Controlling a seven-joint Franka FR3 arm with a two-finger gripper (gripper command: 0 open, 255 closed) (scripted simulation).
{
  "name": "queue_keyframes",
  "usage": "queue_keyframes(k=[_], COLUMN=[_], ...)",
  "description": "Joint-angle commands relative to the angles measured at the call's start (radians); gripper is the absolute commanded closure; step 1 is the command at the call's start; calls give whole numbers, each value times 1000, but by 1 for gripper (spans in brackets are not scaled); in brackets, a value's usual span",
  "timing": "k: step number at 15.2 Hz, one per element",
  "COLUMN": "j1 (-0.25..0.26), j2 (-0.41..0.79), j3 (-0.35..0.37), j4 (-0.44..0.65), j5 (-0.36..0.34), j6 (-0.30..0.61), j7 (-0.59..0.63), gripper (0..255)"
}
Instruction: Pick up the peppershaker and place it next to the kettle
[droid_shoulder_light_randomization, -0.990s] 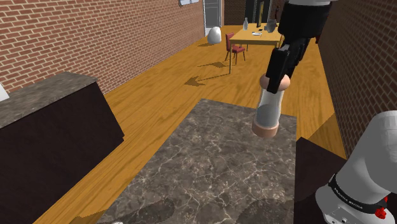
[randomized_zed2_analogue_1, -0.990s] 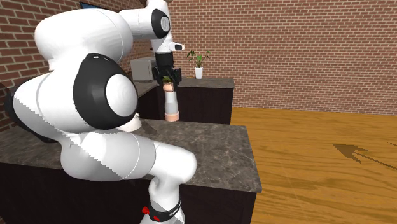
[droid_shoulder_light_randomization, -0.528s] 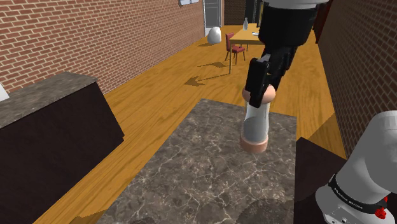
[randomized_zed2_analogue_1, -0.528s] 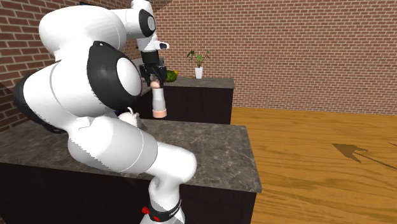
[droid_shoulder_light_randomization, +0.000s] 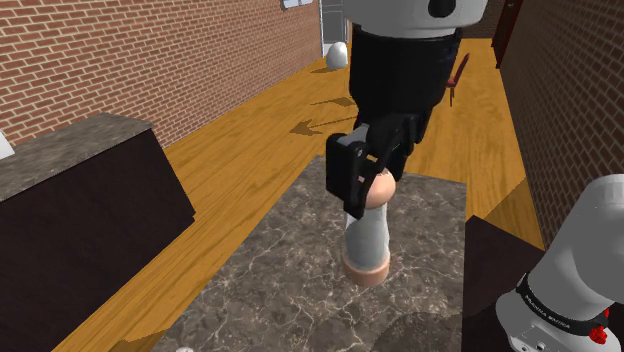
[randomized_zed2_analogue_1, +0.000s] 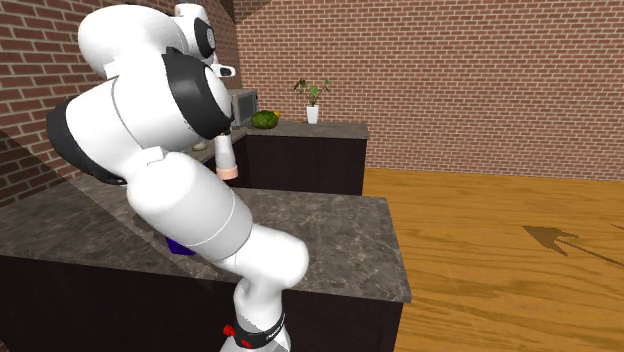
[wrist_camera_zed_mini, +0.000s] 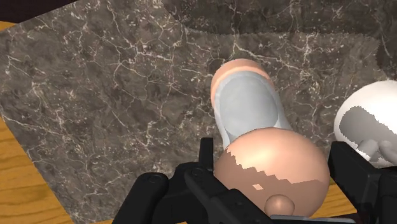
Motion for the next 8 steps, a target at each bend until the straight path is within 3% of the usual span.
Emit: queue_keyframes(k=[1,5,8], j1=[-16,-57,-96], j2=[58,190,324], j3=[63,208,350], j4=[59,186,297], j5=[-6,-48,-127], j6=[8,21,26], j7=[57,181,298], gripper=[255,255,255])
